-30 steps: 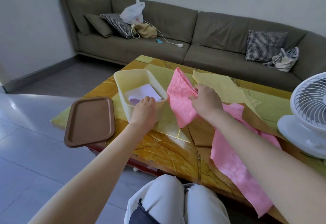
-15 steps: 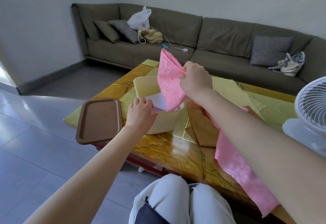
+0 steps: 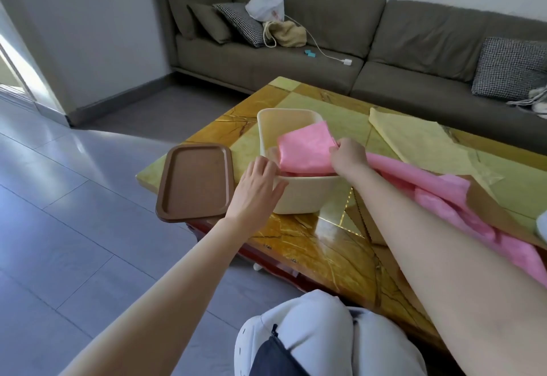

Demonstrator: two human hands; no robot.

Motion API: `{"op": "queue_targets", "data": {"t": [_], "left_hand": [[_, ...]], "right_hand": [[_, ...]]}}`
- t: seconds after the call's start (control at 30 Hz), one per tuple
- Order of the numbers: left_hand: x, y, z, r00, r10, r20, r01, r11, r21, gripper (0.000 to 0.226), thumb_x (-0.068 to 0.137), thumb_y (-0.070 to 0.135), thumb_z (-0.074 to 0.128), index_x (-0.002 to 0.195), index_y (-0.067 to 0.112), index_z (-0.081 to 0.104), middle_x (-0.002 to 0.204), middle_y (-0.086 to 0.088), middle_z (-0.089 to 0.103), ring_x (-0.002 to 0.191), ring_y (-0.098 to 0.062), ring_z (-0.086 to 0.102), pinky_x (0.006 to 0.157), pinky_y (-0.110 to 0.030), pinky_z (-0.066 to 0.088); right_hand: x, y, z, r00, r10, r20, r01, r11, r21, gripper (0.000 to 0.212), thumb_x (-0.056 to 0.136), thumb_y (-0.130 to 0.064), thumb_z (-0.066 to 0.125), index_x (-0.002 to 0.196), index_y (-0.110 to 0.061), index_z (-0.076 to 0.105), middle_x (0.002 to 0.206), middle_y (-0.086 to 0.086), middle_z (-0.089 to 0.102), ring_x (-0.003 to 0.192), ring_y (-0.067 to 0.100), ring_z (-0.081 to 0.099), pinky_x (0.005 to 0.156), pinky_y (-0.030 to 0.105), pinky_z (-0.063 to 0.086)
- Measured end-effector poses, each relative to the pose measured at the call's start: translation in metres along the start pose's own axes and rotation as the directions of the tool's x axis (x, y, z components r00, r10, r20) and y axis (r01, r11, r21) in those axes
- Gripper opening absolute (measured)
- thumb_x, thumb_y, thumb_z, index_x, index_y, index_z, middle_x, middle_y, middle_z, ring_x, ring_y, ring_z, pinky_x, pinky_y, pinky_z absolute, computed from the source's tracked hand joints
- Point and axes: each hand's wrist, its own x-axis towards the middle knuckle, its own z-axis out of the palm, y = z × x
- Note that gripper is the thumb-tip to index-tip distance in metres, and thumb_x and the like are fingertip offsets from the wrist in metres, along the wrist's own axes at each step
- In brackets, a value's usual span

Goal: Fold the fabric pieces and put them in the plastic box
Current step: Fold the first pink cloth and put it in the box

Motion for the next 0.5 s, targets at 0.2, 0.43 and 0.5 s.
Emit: {"op": "queue_targets", "data": {"t": [0.2,0.43,0.5], "left_hand": [[0.0,-0.004,0.002,0.998,0.055,-0.026,-0.054,0.998,0.045,0.023,0.094,0.027,0.05,0.103,0.006,0.05,0.102,-0.009,0.048,0.092,-0.025,0.047,0.082,-0.031,0.038],[-0.002,-0.005,0.002,0.999,0.025,-0.043,-0.024,0.999,0.041,0.025,0.094,0.03,0.052,0.102,0.006,0.053,0.111,-0.012,0.047,0.099,-0.027,0.048,0.086,-0.034,0.042],[0.0,-0.005,0.002,0.999,0.03,-0.036,-0.028,0.998,0.053,0.026,0.093,0.032,0.052,0.102,0.008,0.053,0.112,-0.011,0.046,0.1,-0.027,0.048,0.085,-0.033,0.042]], "right_hand": [[0.01,-0.006,-0.002,0.986,-0.009,0.165,0.025,0.995,-0.096,0.037,0.095,-0.009,0.044,0.132,-0.001,0.045,0.113,0.017,0.057,0.085,0.024,0.053,0.056,0.026,0.037],[0.003,-0.006,0.005,0.977,-0.142,0.158,0.174,0.962,-0.212,0.056,0.089,-0.003,0.055,0.14,-0.009,0.034,0.134,0.014,0.045,0.117,0.03,0.049,0.089,0.035,0.043],[-0.004,-0.009,0.005,0.951,-0.306,0.034,0.299,0.895,-0.332,0.051,0.088,0.0,0.055,0.135,-0.012,0.041,0.135,0.012,0.044,0.12,0.029,0.045,0.097,0.037,0.042]]}}
